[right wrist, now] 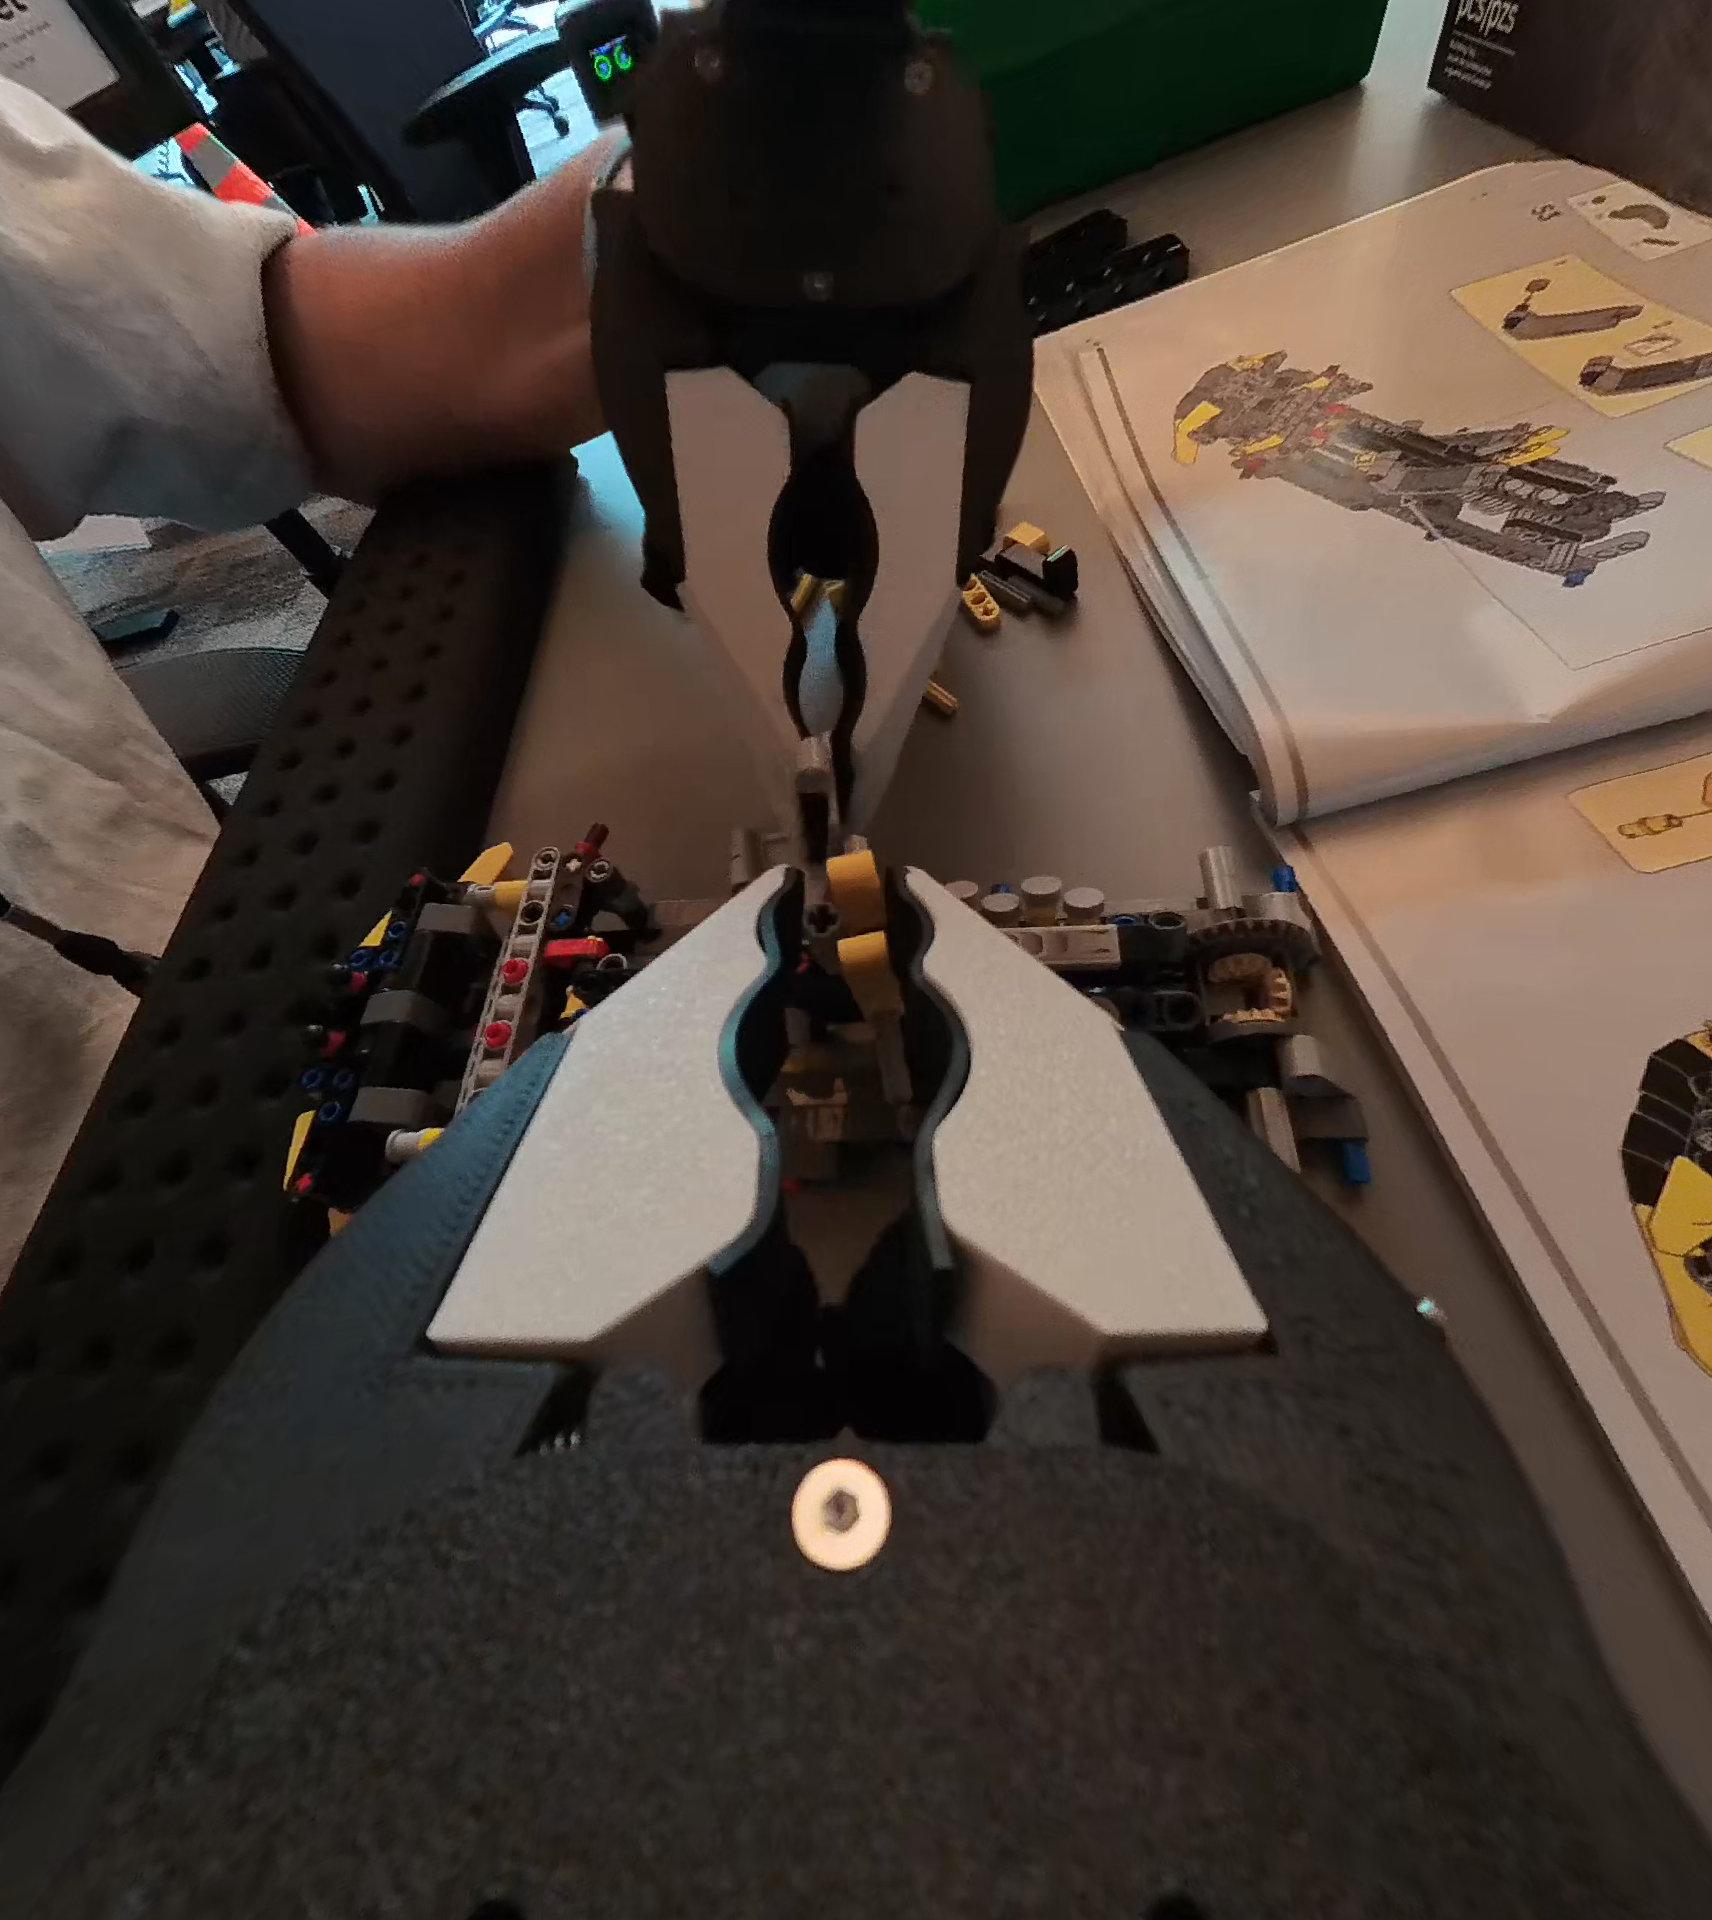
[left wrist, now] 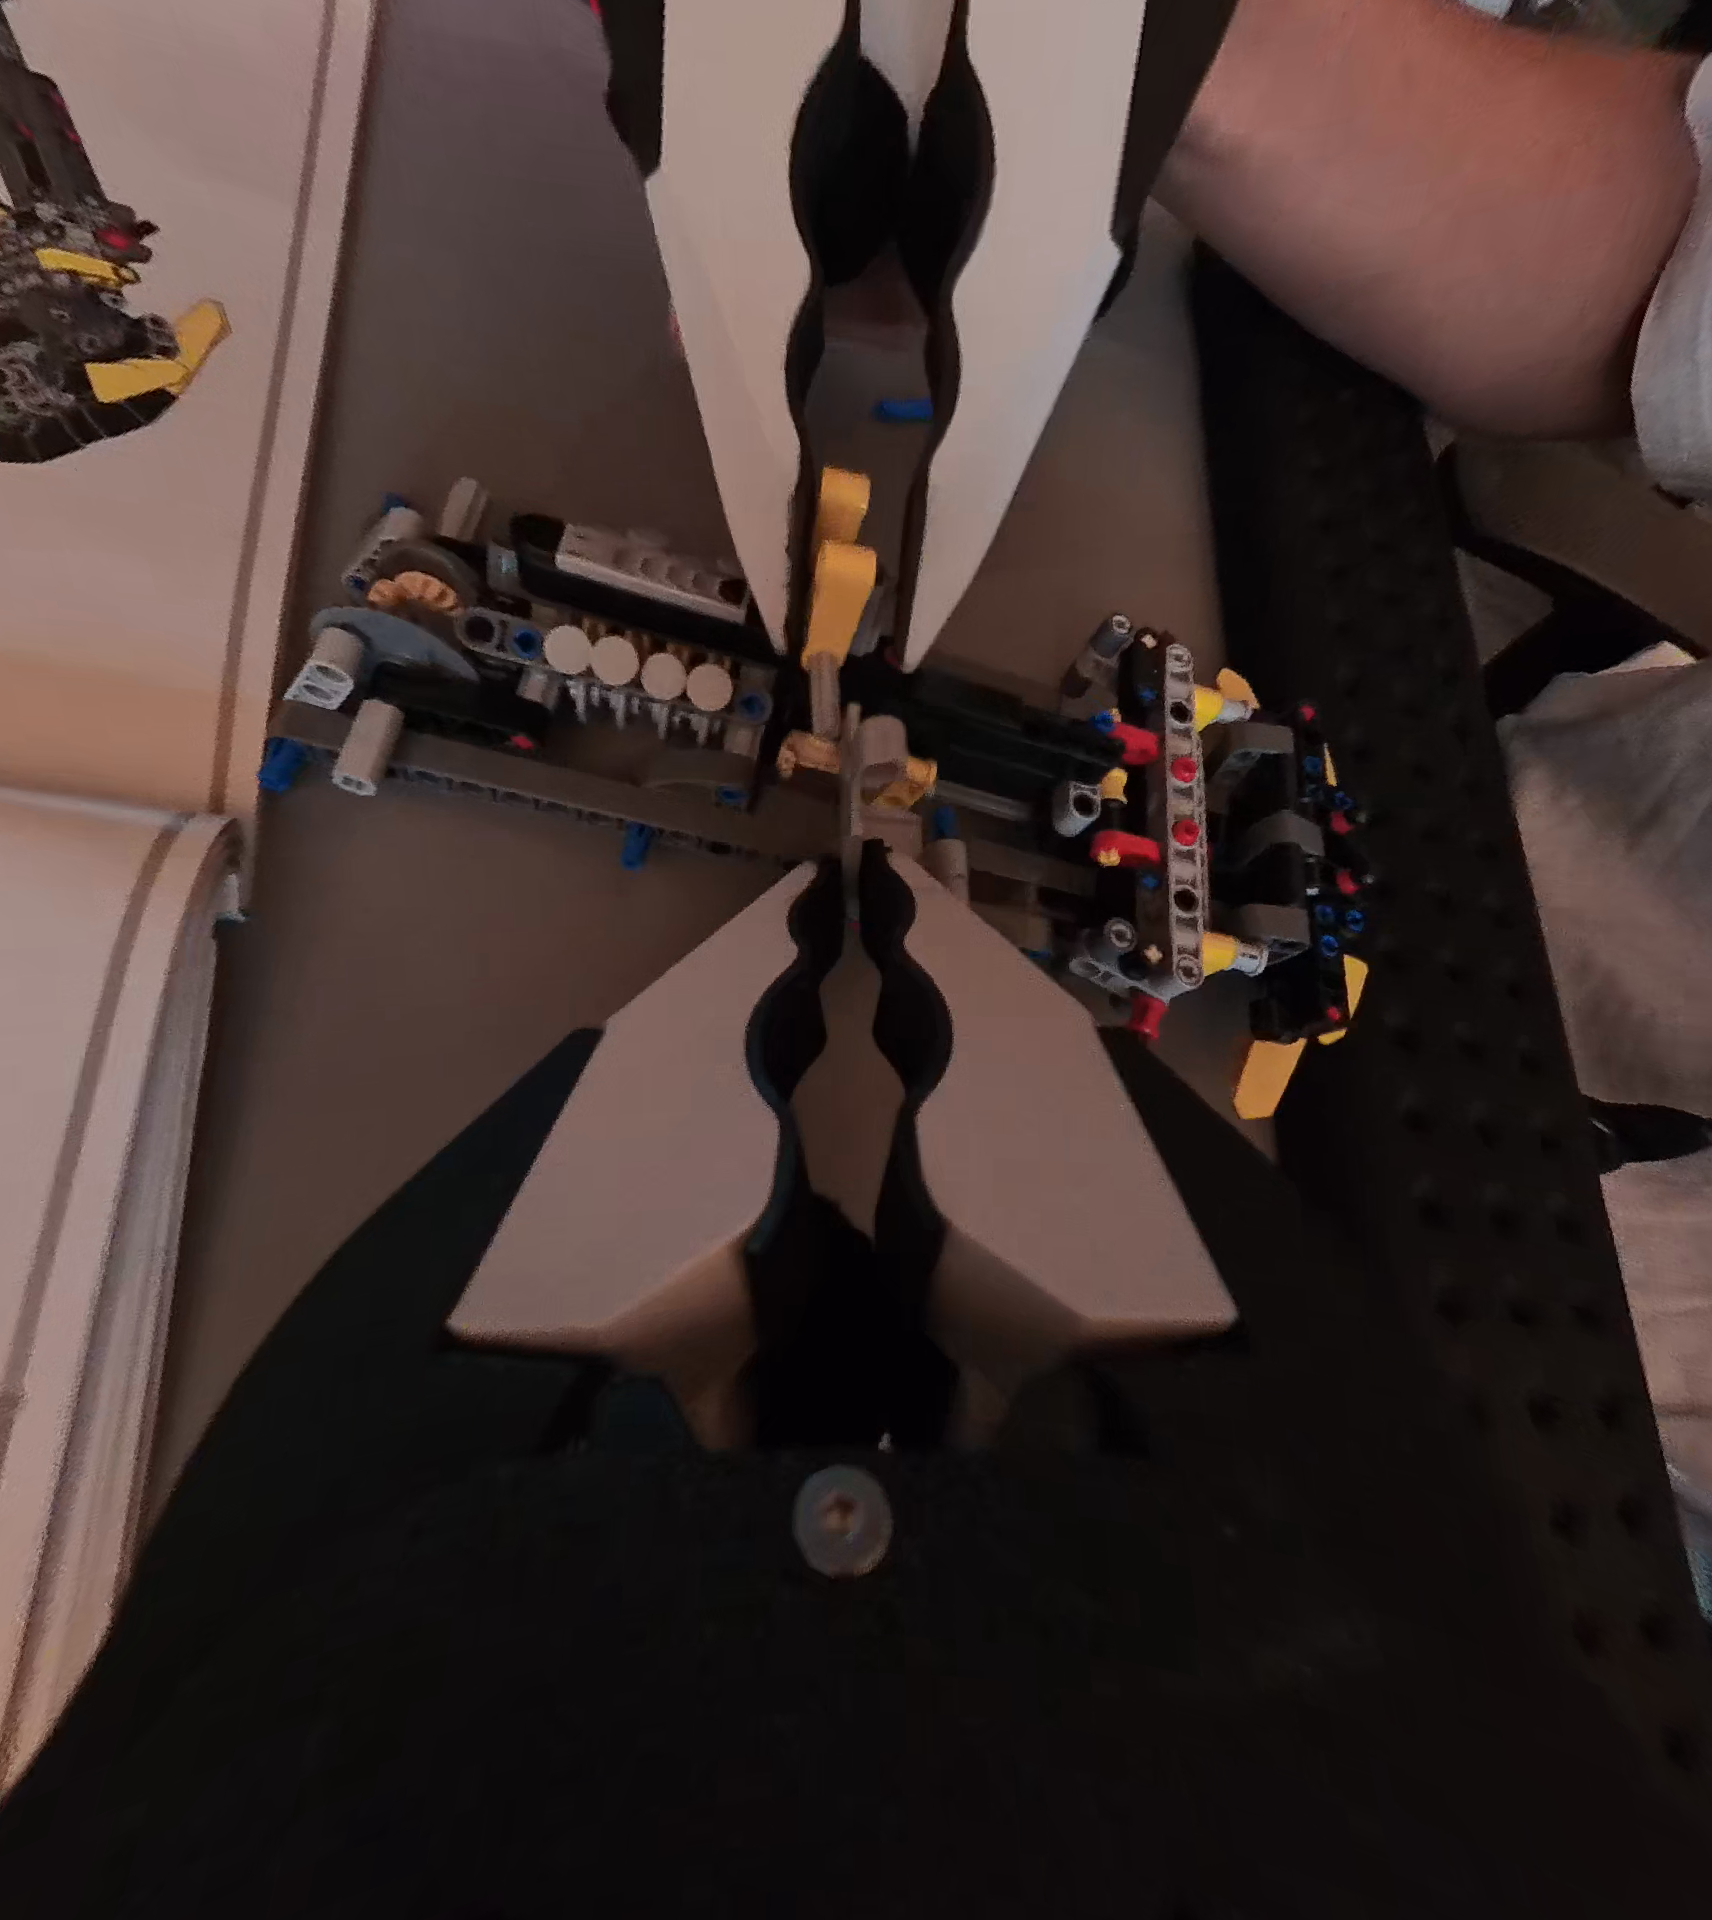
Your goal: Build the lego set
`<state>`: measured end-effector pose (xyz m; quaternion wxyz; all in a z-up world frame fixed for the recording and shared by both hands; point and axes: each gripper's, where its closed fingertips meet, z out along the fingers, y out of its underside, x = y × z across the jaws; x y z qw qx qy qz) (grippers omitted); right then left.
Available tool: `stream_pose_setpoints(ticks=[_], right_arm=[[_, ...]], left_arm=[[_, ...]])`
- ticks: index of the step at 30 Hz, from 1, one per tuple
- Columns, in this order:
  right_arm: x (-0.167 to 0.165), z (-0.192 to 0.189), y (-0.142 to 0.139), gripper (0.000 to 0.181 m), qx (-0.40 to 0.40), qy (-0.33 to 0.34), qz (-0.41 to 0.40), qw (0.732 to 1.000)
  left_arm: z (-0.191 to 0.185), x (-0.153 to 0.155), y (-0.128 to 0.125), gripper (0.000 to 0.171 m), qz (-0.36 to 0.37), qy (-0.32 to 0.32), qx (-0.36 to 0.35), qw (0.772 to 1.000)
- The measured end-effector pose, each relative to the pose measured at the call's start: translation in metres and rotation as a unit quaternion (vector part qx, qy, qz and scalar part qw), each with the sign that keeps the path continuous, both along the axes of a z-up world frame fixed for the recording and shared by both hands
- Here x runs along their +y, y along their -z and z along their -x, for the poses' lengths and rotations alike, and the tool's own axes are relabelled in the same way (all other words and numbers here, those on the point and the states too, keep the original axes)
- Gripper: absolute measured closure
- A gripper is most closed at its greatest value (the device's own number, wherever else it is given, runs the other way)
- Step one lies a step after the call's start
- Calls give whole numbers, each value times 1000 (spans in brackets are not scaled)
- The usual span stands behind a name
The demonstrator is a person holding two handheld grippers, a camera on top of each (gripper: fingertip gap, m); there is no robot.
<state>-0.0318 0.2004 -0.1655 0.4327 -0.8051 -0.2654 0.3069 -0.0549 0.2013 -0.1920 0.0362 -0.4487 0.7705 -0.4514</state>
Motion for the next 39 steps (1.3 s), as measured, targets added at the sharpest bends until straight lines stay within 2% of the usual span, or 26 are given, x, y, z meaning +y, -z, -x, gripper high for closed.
stream_pose_setpoints(ticks=[4, 10, 28, 31, 39], right_arm=[[1, 1, 0, 166, -5, 1, -1, 1000], [1, 2, 0, 166, -12, 0, -2, 1000], [0, 1, 0, 167, -6, 1, -2, 1000], [1, 2, 0, 166, -5, 2, -3, 1000], [1, 2, 0, 166, -9, 1, -6, 1000]], left_arm=[[-1, 1, 6, 171, -25, 13, 26, 999], [-5, -3, 10, 171, -17, 6, 61, 998], [-7, 0, 9, 171, 8, -12, 53, 998], [-8, -1, 3, 171, 23, -13, 50, 998], [-5, 2, 8, 171, -12, -3, 47, 999]])
